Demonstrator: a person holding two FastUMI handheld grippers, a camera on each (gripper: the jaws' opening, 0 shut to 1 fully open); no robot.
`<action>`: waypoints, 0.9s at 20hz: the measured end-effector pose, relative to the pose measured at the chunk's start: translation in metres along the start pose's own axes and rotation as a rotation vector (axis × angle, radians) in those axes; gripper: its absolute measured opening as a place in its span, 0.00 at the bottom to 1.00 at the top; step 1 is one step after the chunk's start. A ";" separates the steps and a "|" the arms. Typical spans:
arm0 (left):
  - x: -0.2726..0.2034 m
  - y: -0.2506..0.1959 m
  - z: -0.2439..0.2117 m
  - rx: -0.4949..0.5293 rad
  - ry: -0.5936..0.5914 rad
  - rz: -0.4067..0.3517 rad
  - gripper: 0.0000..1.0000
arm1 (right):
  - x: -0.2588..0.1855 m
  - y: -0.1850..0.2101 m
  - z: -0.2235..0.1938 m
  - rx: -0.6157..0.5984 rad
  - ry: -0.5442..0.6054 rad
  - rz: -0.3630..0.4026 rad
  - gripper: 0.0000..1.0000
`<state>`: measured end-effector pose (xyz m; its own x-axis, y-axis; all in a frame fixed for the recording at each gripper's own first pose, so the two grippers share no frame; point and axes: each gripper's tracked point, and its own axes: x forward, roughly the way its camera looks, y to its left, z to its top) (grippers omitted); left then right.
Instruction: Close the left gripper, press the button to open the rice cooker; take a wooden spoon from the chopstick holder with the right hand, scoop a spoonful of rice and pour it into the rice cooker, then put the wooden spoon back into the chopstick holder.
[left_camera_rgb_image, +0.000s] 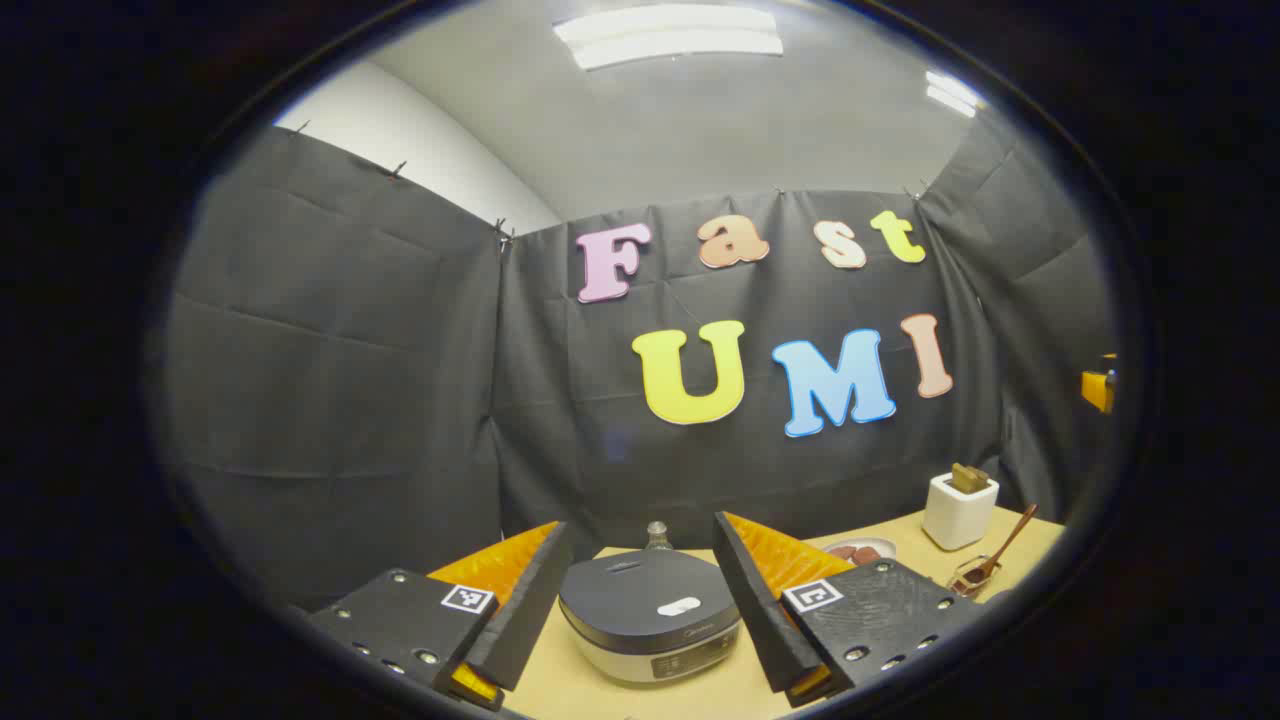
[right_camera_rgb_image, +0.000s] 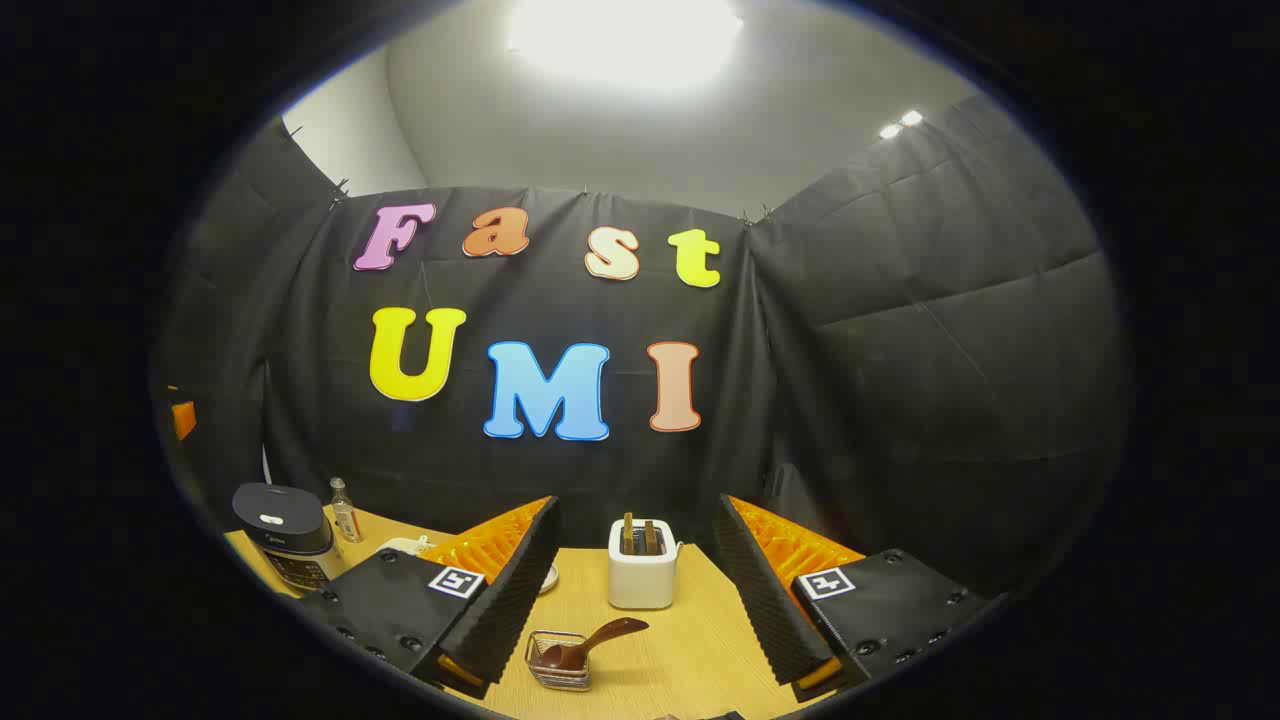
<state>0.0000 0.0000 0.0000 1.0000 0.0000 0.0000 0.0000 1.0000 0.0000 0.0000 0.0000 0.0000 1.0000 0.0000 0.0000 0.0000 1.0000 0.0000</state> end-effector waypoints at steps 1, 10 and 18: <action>0.000 0.000 0.000 0.003 0.000 0.002 0.89 | 0.001 -0.001 0.001 -0.002 -0.002 0.000 0.98; -0.001 -0.006 0.001 0.007 0.003 0.001 0.89 | 0.003 -0.006 -0.001 0.003 0.002 0.000 0.98; 0.000 -0.004 -0.001 0.010 0.003 0.000 0.89 | -0.002 -0.001 -0.004 -0.004 0.006 -0.005 0.98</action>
<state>-0.0003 -0.0040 -0.0013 1.0000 -0.0003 -0.0030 0.0003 0.9999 0.0102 -0.0016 -0.0012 -0.0037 1.0000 -0.0050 -0.0055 0.0050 1.0000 -0.0044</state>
